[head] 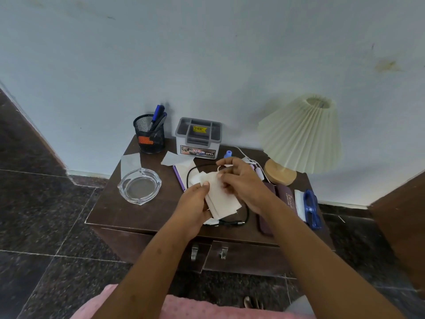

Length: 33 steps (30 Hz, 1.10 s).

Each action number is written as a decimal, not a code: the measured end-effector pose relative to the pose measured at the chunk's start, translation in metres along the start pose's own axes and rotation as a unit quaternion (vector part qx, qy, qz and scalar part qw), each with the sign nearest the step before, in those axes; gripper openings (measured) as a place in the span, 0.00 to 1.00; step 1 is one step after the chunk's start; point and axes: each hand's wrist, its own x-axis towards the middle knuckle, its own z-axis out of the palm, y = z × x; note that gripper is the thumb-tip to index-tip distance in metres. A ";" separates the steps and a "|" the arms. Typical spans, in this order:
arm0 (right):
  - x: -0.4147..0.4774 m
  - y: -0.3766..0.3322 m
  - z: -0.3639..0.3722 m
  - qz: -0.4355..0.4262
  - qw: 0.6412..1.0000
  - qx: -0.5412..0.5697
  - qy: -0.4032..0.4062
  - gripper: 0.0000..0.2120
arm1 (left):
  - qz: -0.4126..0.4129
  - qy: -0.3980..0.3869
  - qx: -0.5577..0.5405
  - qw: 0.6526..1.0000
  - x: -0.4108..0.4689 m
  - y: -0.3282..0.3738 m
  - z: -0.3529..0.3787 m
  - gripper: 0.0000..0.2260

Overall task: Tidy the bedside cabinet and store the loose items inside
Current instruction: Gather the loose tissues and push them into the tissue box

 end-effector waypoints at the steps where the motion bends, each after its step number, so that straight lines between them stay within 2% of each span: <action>1: 0.002 0.000 -0.004 -0.005 0.999 -0.011 0.032 0.11 | -0.007 0.005 -0.009 1.000 -0.001 0.001 0.001 0.09; 4: 0.003 0.003 -0.017 -0.005 0.992 -0.060 0.113 0.07 | -0.030 0.019 -0.040 0.999 -0.004 0.005 0.005 0.11; 6: 0.001 0.007 -0.020 0.050 0.994 -0.058 0.081 0.09 | -0.037 0.024 -0.054 0.998 -0.005 0.006 0.006 0.13; 8: -0.002 0.009 -0.017 0.104 0.994 -0.010 0.024 0.08 | -0.034 0.025 -0.052 0.998 -0.004 0.005 0.005 0.14; 10: -0.004 0.010 -0.010 0.113 0.994 -0.004 -0.005 0.10 | -0.026 0.022 -0.045 0.998 -0.004 0.003 0.005 0.14; 13: -0.002 0.012 0.001 0.112 0.992 -0.040 -0.044 0.19 | -0.020 0.010 -0.023 1.000 -0.003 0.002 0.004 0.14; 17: 0.002 0.015 0.013 0.149 0.982 0.012 -0.111 0.26 | -0.006 0.005 0.011 1.000 -0.003 0.001 0.001 0.17; 19: 0.007 0.017 0.012 0.143 0.984 0.030 -0.102 0.28 | 0.005 0.014 0.021 1.000 -0.001 0.004 -0.002 0.17; 21: 0.014 0.020 0.007 0.126 0.990 0.028 -0.058 0.24 | 0.010 0.037 0.017 0.999 0.001 0.011 -0.007 0.15; 22: 0.016 0.024 0.005 0.119 0.992 0.002 -0.032 0.21 | 0.014 0.051 0.013 0.998 0.002 0.016 -0.010 0.14; 24: 0.020 0.034 0.000 0.070 0.984 -0.164 0.000 0.16 | 0.030 0.071 -0.001 0.997 0.004 0.025 -0.017 0.09; 26: 0.024 0.049 -0.002 0.013 0.936 -0.351 -0.013 0.18 | 0.043 0.090 -0.019 0.995 0.005 0.033 -0.024 0.07; 27: 0.025 0.054 0.000 -0.007 0.914 -0.405 -0.028 0.20 | 0.047 0.101 -0.027 0.993 0.006 0.036 -0.027 0.08; 30: 0.029 0.060 0.011 -0.054 0.874 -0.477 -0.073 0.19 | 0.057 0.134 -0.041 0.989 0.008 0.041 -0.035 0.13; 33: 0.032 0.061 0.020 -0.049 0.837 -0.528 -0.131 0.17 | 0.064 0.144 -0.046 0.986 0.009 0.043 -0.039 0.13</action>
